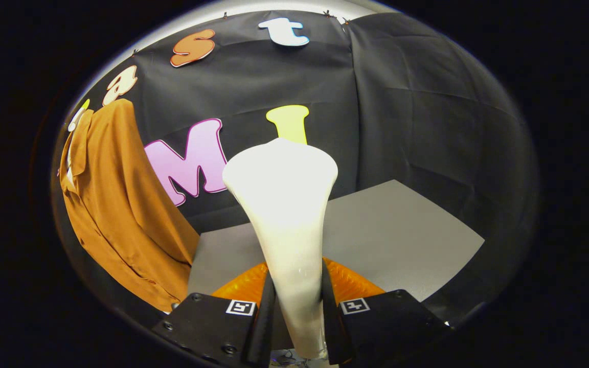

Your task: Iron the clothes twice with a garment steamer, once on the left side and once on the right side.

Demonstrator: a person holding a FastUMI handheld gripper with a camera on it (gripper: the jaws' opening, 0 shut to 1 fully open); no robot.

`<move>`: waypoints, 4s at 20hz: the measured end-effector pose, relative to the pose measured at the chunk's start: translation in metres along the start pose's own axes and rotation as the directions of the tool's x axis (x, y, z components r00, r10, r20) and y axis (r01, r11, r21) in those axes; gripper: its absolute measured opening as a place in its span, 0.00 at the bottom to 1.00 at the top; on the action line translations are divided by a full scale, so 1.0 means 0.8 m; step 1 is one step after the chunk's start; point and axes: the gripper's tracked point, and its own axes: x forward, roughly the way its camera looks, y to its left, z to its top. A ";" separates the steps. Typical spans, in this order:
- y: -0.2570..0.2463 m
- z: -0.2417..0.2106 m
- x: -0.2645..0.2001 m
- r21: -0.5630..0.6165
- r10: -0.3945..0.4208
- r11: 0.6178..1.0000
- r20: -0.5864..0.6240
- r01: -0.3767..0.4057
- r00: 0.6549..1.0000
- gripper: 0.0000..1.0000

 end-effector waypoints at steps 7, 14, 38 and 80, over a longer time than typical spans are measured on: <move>0.095 0.024 -0.081 -0.033 -0.032 0.999 0.168 0.038 0.985 0.45; 0.223 0.014 -0.118 -0.080 0.023 0.997 0.225 -0.005 0.974 0.45; 0.365 -0.043 -0.036 -0.169 0.004 0.986 0.089 0.011 0.996 0.45; 0.310 -0.175 -0.015 -0.173 -0.074 0.984 -0.179 0.043 0.981 0.45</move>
